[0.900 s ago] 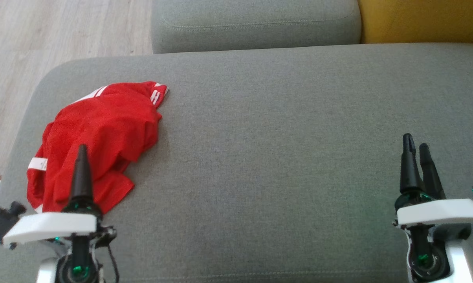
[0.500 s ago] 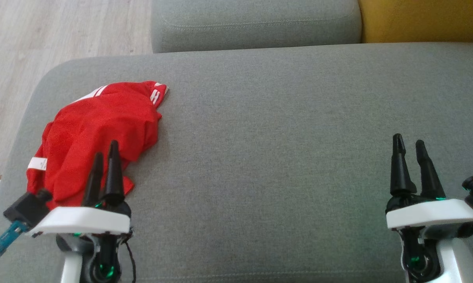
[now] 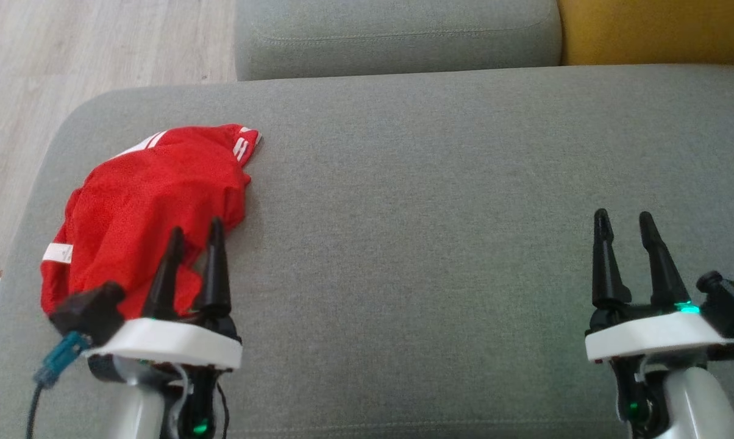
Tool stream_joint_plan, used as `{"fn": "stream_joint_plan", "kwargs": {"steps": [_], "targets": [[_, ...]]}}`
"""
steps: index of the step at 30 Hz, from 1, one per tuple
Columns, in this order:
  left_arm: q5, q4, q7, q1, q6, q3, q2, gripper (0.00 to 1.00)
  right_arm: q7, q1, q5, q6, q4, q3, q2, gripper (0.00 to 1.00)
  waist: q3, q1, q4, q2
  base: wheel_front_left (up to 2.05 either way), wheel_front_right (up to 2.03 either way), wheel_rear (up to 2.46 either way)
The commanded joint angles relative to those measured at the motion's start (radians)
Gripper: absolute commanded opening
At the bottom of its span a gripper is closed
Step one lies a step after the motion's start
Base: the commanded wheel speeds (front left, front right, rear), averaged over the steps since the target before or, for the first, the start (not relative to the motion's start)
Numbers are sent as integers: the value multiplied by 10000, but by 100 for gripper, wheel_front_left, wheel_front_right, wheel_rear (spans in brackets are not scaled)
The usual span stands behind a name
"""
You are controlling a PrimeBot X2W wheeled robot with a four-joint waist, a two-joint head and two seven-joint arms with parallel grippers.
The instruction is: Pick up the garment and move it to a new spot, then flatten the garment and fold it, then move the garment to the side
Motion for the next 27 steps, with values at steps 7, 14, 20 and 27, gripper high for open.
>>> {"fn": "stream_joint_plan", "kwargs": {"steps": [7,14,20,27], "targets": [[1480,-459,-349,-414,631,-452,462,100,-352,-340,-1315,57,-477,427,-80,100,-20,0,-14,0,0,0,0],[2686,-390,-554,-558,1273,-1375,998,100,-559,-312,-2366,62,-567,549,-84,100,-22,0,-51,0,0,0,0],[3473,-363,-700,-745,1838,-2184,1431,100,-706,-346,-3274,65,-669,768,-87,100,-12,-1,-85,0,0,0,0],[3405,-673,-905,-803,2539,-2457,1430,100,-913,-309,-3289,69,-775,805,-91,100,-8,-1,-71,0,0,0,0]]}}
